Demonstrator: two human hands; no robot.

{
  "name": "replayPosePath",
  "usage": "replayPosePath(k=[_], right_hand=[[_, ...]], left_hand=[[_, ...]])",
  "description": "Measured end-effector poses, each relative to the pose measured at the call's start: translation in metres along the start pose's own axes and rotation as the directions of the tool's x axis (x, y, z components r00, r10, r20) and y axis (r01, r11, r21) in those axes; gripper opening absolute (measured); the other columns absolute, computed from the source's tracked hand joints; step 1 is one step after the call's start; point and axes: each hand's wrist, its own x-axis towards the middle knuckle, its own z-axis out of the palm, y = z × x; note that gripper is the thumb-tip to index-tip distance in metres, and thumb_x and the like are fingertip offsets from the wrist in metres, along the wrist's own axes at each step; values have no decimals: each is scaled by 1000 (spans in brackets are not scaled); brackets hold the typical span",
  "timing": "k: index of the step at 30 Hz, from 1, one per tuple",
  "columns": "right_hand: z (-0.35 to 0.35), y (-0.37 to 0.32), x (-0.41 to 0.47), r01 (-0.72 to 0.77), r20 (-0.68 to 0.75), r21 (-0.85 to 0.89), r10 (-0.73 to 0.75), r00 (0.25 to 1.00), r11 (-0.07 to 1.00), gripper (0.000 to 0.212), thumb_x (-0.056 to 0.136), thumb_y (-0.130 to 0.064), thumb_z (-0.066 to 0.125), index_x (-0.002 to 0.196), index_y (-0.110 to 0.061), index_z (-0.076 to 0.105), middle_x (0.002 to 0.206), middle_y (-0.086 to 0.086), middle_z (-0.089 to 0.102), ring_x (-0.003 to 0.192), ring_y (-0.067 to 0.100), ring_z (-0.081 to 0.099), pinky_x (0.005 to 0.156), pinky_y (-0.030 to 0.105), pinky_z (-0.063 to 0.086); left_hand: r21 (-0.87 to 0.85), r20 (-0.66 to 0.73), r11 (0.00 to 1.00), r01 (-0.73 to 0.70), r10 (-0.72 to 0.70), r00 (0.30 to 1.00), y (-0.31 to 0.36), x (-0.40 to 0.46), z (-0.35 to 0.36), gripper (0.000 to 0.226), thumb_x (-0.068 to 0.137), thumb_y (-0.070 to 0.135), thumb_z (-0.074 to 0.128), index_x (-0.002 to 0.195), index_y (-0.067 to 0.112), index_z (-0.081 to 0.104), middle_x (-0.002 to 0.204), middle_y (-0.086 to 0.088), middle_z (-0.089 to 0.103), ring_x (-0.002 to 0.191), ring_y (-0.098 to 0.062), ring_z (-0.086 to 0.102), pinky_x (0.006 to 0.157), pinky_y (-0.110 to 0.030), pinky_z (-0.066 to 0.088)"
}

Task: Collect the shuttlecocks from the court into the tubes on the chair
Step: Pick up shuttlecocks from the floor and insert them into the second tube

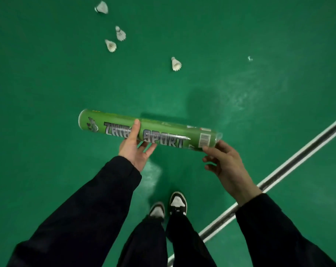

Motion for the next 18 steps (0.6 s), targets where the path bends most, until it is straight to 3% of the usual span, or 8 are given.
replayPosePath(k=[3, 5, 7, 10, 12, 15, 18], right_hand=[[20, -57, 25, -50, -23, 69, 51, 998, 996, 16, 94, -13, 64, 109, -16, 68, 99, 0, 73, 65, 13, 62, 55, 23, 52], [34, -95, 55, -67, -45, 47, 69, 997, 997, 24, 94, -17, 63, 116, -8, 67, 106, 5, 73, 67, 15, 62, 57, 25, 52], [46, -128, 96, -99, -73, -15, 98, 992, 995, 25, 96, -18, 62, 118, -6, 68, 106, 8, 74, 67, 15, 62, 58, 25, 52], [61, -166, 177, -88, -114, -107, 76, 991, 990, 20, 98, -19, 61, 112, -10, 71, 102, 8, 75, 69, 16, 62, 61, 26, 50], [69, -185, 231, -102, -139, -184, 77, 987, 978, 17, 99, -19, 61, 109, -10, 71, 100, 8, 74, 73, 17, 62, 65, 29, 50], [79, -208, 324, -85, -107, -337, 52, 993, 938, 12, 99, -16, 61, 103, -11, 71, 86, 2, 74, 66, 14, 62, 59, 24, 52], [79, -211, 433, 62, -30, -670, -111, 993, 739, 12, 95, -14, 65, 92, -25, 70, 87, -3, 72, 66, 12, 64, 64, 28, 53]], left_hand=[[-71, -51, 997, 11, -15, 999, 51, 9, 25, 54, 85, 47, 77, 125, 20, 53, 159, -14, 39, 141, -36, 45, 106, -52, 53], [-107, -80, 994, 20, -29, 996, 82, 26, 45, 57, 85, 48, 77, 130, 22, 52, 161, -15, 36, 143, -36, 43, 107, -52, 52], [-122, -145, 992, 22, -40, 989, 110, 50, 61, 68, 82, 50, 77, 137, 19, 52, 159, -17, 40, 139, -36, 47, 99, -47, 56], [-169, -167, 986, -5, -24, 986, 153, 101, 86, 66, 76, 54, 78, 128, 21, 55, 154, -17, 46, 135, -34, 50, 88, -43, 57], [-189, -217, 982, -16, -26, 976, 174, 139, 98, 76, 74, 55, 78, 137, 21, 53, 156, -17, 44, 138, -34, 48, 89, -42, 56], [-260, -246, 965, -42, -24, 969, 199, 205, 118, 86, 82, 56, 73, 156, 25, 41, 163, -16, 37, 143, -35, 43, 93, -43, 54], [-299, -270, 952, -56, -29, 962, 208, 283, 132, 73, 95, 54, 63, 158, 29, 37, 165, -16, 33, 145, -36, 41, 105, -46, 50]])
